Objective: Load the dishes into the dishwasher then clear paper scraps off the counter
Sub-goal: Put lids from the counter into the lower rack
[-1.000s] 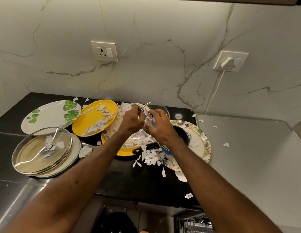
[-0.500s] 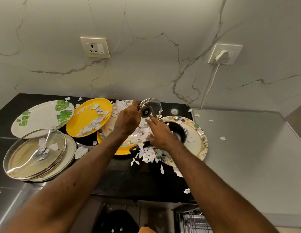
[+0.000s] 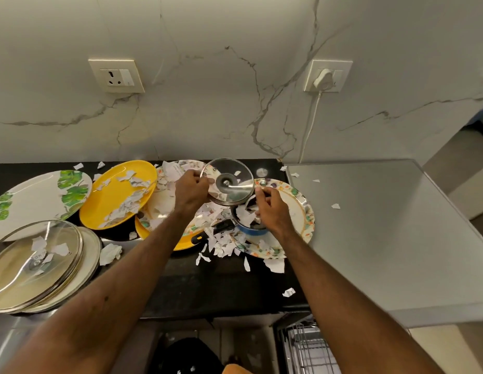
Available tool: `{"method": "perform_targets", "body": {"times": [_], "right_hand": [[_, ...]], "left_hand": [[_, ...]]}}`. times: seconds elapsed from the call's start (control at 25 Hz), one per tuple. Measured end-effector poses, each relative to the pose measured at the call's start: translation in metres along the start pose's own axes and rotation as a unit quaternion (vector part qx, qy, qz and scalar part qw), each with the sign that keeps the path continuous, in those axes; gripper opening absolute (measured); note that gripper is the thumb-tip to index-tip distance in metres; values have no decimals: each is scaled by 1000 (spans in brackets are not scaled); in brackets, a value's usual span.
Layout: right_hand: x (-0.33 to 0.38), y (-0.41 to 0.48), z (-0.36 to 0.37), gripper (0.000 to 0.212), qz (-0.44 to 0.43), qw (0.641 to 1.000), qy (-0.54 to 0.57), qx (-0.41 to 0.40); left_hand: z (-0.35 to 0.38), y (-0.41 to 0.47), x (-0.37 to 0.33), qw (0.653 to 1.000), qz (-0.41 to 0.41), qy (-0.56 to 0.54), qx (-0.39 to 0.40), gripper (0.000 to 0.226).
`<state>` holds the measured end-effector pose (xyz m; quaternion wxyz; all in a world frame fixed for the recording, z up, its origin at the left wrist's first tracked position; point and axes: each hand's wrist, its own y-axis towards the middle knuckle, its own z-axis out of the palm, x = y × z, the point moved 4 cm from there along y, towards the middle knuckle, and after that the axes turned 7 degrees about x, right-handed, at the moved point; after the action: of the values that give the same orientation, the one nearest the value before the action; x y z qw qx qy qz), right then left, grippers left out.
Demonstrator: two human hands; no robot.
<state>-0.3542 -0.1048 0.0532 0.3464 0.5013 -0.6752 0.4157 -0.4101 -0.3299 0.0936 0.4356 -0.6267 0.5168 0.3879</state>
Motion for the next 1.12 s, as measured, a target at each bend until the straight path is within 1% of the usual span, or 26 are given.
{"method": "perform_targets", "body": {"times": [0.08,0.16,0.36,0.48,0.6,0.64,0.68,0.72,0.76,0.8,0.88,1.0,1.12], "right_hand": [[-13,-4,-11,44,31,994,97,31],[-29,-10,-29,42,34,992,124,13],[-71,-39,-89,32,63,988,100,-95],[-102,-63,-131,35,96,981,69,-156],[-140,-98,-176,38,137,970,73,-189],[-155,-112,-192,36,149,966,71,-197],[-167,-126,-206,34,158,964,77,-198],[-182,-142,-222,32,167,962,89,-196],[-194,-157,-234,30,176,961,106,-187],[-207,-171,-245,28,187,958,126,-177],[-233,-199,-267,25,202,950,175,-160],[-269,-244,-298,19,210,941,234,-126],[-302,-284,-322,23,211,942,244,-89]], "left_hand": [[22,-5,3,996,-57,-42,63,12],[51,-14,2,987,-77,-51,129,13],[122,-44,5,950,-134,-11,281,17],[169,-79,-8,936,-122,24,329,26],[221,-122,-19,918,-107,71,375,33],[238,-136,-22,905,-83,126,398,36],[255,-145,-24,882,-42,218,416,38],[273,-157,-27,847,9,318,425,41],[290,-167,-31,812,63,403,418,45],[307,-181,-34,781,110,453,416,48],[337,-212,-40,742,154,492,428,51],[375,-257,-37,704,151,507,473,53],[406,-300,-26,662,162,523,512,55]]}}
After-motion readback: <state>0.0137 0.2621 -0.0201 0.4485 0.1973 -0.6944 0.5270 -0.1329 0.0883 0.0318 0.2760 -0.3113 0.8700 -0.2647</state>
